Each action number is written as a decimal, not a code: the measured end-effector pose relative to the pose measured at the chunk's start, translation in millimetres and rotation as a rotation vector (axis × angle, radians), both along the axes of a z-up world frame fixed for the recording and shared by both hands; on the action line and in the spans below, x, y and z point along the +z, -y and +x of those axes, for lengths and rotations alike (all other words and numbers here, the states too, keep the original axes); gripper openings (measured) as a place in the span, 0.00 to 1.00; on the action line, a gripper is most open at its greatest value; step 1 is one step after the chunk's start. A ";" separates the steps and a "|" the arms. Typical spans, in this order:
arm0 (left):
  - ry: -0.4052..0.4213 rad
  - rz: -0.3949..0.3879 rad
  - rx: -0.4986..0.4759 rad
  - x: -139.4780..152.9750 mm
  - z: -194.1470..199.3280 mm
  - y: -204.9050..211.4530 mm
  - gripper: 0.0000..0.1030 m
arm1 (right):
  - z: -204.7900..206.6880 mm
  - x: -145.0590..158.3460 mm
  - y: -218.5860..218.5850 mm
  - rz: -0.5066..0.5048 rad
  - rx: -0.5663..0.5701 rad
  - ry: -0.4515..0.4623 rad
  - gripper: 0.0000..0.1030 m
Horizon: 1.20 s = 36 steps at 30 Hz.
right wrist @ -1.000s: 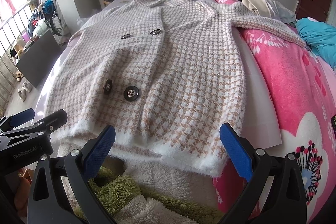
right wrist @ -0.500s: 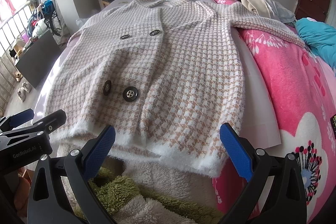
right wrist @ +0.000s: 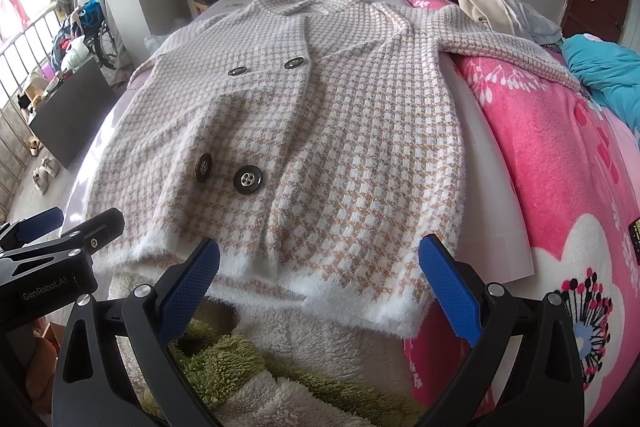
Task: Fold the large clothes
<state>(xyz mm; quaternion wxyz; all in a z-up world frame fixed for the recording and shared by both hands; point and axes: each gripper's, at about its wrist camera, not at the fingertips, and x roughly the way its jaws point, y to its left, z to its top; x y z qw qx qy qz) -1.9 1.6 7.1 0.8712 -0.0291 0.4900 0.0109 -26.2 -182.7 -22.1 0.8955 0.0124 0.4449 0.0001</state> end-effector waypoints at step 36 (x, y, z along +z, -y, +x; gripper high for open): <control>-0.032 -0.024 -0.012 -12.9 19.9 -1.9 0.92 | 10.4 -4.5 2.9 -0.061 -0.031 -0.026 0.94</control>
